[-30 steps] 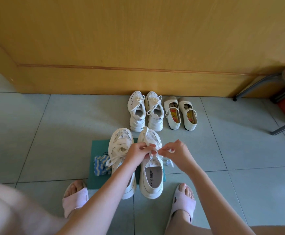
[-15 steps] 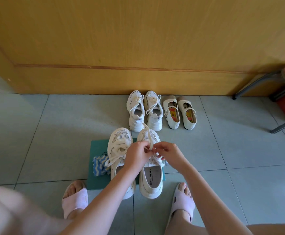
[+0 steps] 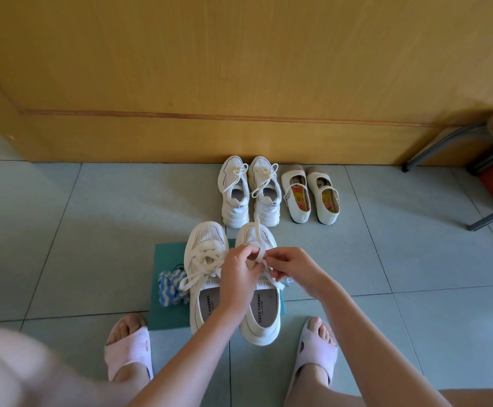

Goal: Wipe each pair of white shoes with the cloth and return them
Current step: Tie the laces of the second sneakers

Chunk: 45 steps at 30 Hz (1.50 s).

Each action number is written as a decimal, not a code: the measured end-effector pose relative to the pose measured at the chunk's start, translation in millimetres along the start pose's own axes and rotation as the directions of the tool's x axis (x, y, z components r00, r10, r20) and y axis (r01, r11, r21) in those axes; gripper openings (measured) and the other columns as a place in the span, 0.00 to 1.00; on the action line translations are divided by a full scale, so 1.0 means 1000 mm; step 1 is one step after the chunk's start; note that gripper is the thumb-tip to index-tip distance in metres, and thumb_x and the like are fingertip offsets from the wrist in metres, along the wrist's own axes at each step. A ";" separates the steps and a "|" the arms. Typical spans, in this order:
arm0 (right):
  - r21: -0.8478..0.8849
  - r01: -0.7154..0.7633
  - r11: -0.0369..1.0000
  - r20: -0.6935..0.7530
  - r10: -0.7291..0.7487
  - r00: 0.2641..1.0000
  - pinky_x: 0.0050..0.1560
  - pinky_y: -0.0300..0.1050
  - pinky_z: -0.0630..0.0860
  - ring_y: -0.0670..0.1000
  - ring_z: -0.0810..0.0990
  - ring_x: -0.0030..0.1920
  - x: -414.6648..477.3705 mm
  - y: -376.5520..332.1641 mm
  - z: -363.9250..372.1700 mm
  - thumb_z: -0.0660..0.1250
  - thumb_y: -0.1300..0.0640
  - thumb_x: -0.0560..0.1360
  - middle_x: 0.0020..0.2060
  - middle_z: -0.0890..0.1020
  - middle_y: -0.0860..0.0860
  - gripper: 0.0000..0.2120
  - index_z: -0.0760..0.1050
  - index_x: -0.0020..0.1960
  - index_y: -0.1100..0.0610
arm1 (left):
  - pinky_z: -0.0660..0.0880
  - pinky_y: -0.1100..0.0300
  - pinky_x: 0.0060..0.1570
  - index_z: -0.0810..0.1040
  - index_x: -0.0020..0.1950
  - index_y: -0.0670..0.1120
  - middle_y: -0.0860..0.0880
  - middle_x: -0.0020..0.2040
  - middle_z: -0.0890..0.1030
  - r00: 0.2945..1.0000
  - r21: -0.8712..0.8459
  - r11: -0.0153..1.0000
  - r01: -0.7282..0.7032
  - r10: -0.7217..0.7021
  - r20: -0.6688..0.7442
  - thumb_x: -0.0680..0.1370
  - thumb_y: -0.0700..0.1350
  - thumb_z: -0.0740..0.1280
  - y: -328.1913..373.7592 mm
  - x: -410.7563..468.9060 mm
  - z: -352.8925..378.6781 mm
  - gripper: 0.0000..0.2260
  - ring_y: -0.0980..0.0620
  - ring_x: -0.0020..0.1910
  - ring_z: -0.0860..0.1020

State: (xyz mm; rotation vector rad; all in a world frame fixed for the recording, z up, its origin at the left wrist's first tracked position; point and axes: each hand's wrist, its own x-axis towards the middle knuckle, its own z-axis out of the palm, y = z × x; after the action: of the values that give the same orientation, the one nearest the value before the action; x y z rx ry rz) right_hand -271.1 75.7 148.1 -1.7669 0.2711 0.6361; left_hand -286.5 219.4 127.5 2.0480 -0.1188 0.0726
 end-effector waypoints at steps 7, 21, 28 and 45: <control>-0.064 0.010 0.998 0.057 -0.006 0.998 0.39 0.34 0.74 0.43 0.75 0.32 -0.003 -0.002 -0.005 0.67 0.63 0.75 0.30 0.81 0.44 0.07 0.82 0.48 0.55 | 0.77 0.58 0.41 0.80 0.42 0.45 0.54 0.41 0.79 0.998 0.021 1.000 0.014 -0.015 0.055 0.69 0.39 0.74 -0.007 0.001 -0.003 0.05 0.56 0.40 0.78; -0.744 0.133 0.655 -0.098 -0.304 0.948 0.38 0.35 0.68 0.41 0.72 0.39 0.000 -0.011 0.000 0.67 0.58 0.73 0.42 0.77 0.41 0.05 0.79 0.46 0.49 | 0.73 0.69 0.37 0.81 0.40 0.43 0.52 0.37 0.82 0.970 -0.097 0.974 0.204 -0.188 0.153 0.71 0.42 0.74 -0.002 0.003 -0.010 0.03 0.58 0.36 0.79; -0.728 -0.096 0.679 -0.443 -0.358 0.822 0.36 0.36 0.64 0.46 0.74 0.48 0.003 0.002 -0.018 0.64 0.65 0.74 0.46 0.78 0.46 0.09 0.80 0.46 0.54 | 0.75 0.68 0.39 0.81 0.41 0.43 0.55 0.39 0.83 0.957 -0.116 0.961 0.251 -0.229 0.179 0.72 0.42 0.73 -0.002 0.001 -0.014 0.03 0.61 0.39 0.80; -0.499 0.213 0.840 -0.003 -0.248 0.969 0.45 0.24 0.69 0.37 0.75 0.41 -0.008 -0.006 -0.002 0.71 0.59 0.72 0.42 0.80 0.45 0.08 0.81 0.51 0.56 | 0.79 0.57 0.44 0.84 0.45 0.49 0.50 0.38 0.85 0.924 -0.239 0.900 0.365 -0.318 0.213 0.73 0.46 0.72 0.002 0.000 -0.021 0.03 0.55 0.38 0.82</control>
State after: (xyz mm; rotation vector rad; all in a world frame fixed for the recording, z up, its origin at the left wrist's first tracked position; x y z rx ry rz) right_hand -274.4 74.2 157.8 -2.2781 -0.0755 0.4954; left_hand -287.1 236.9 139.1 1.7651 0.1242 -0.3237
